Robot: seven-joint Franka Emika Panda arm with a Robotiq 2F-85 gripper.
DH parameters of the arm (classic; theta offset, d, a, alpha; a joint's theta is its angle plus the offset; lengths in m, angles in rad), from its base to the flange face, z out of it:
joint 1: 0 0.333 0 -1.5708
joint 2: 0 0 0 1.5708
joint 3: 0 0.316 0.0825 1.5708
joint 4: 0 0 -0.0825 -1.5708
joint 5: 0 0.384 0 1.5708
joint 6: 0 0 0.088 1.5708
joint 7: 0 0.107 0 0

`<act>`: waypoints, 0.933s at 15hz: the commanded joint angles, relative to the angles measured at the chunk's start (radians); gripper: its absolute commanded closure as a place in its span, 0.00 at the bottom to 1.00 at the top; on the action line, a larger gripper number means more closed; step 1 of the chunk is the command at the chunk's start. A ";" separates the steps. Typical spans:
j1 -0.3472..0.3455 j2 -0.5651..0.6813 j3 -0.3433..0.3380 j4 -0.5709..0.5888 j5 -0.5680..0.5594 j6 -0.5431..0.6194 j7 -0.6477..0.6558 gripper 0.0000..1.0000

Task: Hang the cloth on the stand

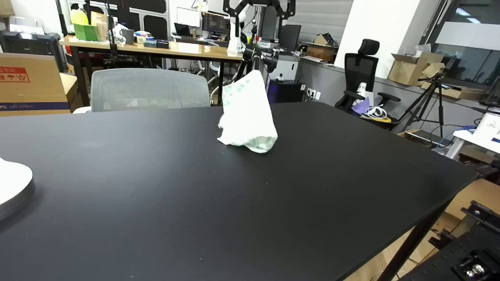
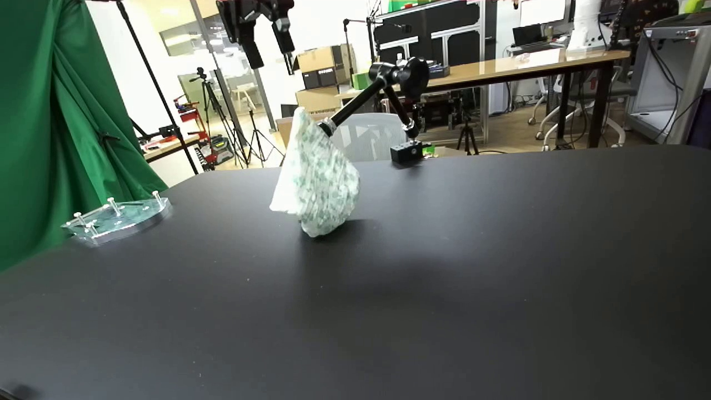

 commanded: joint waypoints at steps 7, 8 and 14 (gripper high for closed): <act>0.016 -0.010 0.053 -0.094 -0.015 -0.073 -0.217 0.00; 0.018 -0.008 0.055 -0.112 -0.031 -0.057 -0.234 0.00; 0.005 0.032 0.040 -0.266 -0.160 0.175 -0.329 0.00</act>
